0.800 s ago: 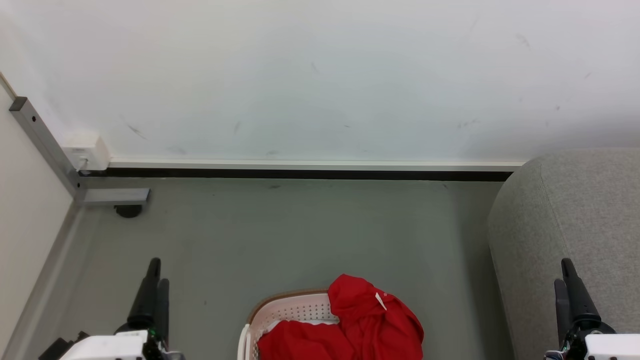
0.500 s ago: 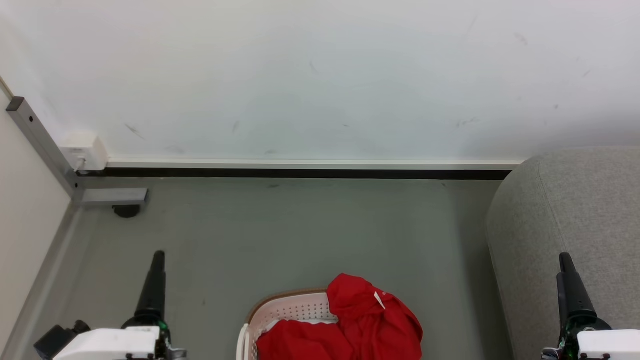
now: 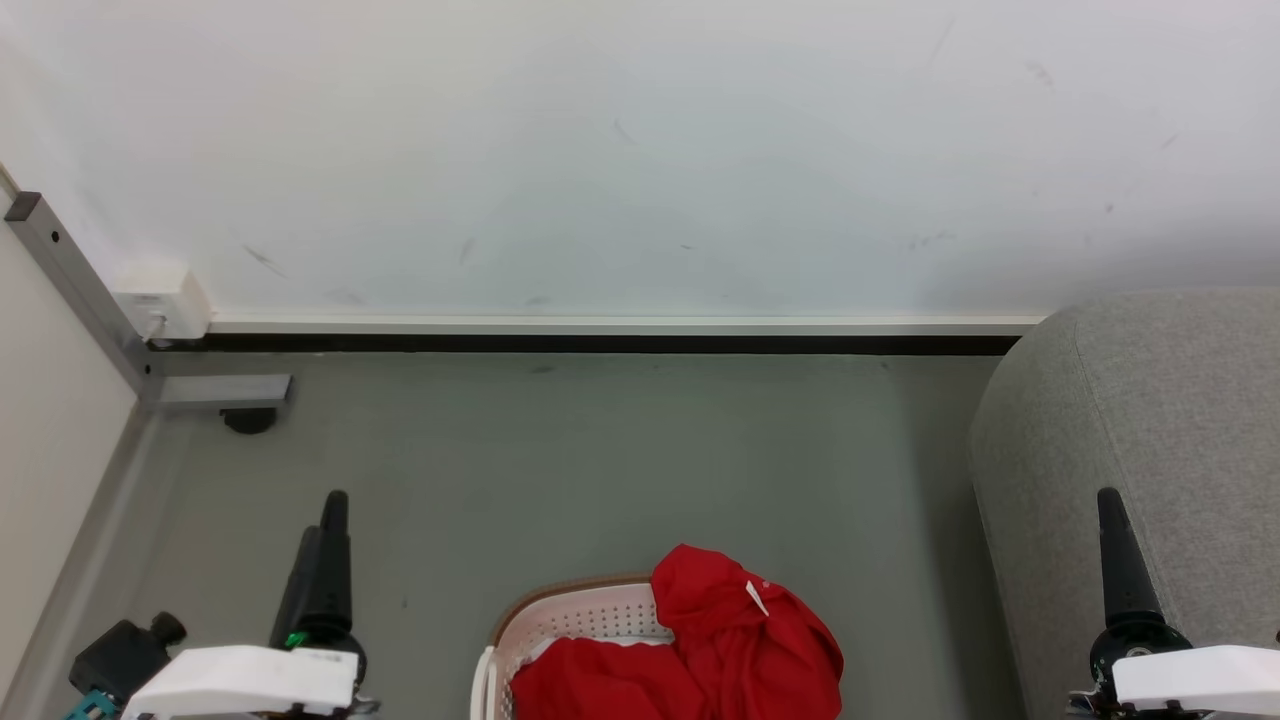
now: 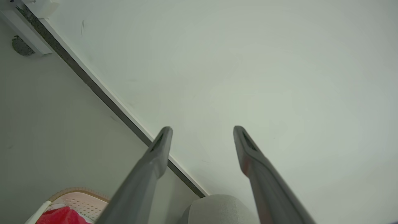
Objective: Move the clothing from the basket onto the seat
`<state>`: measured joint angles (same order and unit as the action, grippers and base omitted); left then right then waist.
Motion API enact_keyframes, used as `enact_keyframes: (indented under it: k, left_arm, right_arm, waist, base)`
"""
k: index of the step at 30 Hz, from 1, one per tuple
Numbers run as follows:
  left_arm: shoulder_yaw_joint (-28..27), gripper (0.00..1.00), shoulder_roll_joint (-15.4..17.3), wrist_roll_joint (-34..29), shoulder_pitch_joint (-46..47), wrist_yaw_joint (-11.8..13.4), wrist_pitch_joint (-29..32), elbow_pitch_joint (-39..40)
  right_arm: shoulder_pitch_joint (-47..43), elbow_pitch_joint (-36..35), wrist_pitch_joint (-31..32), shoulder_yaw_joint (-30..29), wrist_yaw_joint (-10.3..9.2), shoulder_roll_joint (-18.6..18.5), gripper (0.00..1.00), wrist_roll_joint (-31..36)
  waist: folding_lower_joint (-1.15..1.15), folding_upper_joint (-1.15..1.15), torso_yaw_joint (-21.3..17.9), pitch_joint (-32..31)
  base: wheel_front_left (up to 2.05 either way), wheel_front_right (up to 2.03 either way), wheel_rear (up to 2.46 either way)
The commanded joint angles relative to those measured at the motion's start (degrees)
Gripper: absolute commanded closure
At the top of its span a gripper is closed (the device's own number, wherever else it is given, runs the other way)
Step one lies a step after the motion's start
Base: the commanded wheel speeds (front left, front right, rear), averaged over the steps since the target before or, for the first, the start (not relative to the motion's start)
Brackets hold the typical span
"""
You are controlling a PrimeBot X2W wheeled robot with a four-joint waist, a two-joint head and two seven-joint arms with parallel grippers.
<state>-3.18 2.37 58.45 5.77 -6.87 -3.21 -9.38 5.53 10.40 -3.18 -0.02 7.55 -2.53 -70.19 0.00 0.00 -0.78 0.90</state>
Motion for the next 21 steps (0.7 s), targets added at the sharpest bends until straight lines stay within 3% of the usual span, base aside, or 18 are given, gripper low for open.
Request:
enact_keyframes:
  k: [1,21]
  left_arm:
    - [0.10,0.00,0.44,-1.97,1.32,0.24,-0.58,0.99]
    - [3.04,0.00,0.74,-25.07,1.16,3.68,-4.12,0.31]
  right_arm:
    - [1.23,-1.06,-0.60,0.15,-0.04,-0.61,0.00,1.93]
    - [1.67,0.48,-4.20,0.55,-0.06,-0.61,0.00,28.09]
  waist:
    - [0.00,0.00,-0.02,0.00]
    - [0.00,0.00,-0.30,0.24]
  base:
    - [0.00,0.00,0.00]
    - [0.00,0.00,0.00]
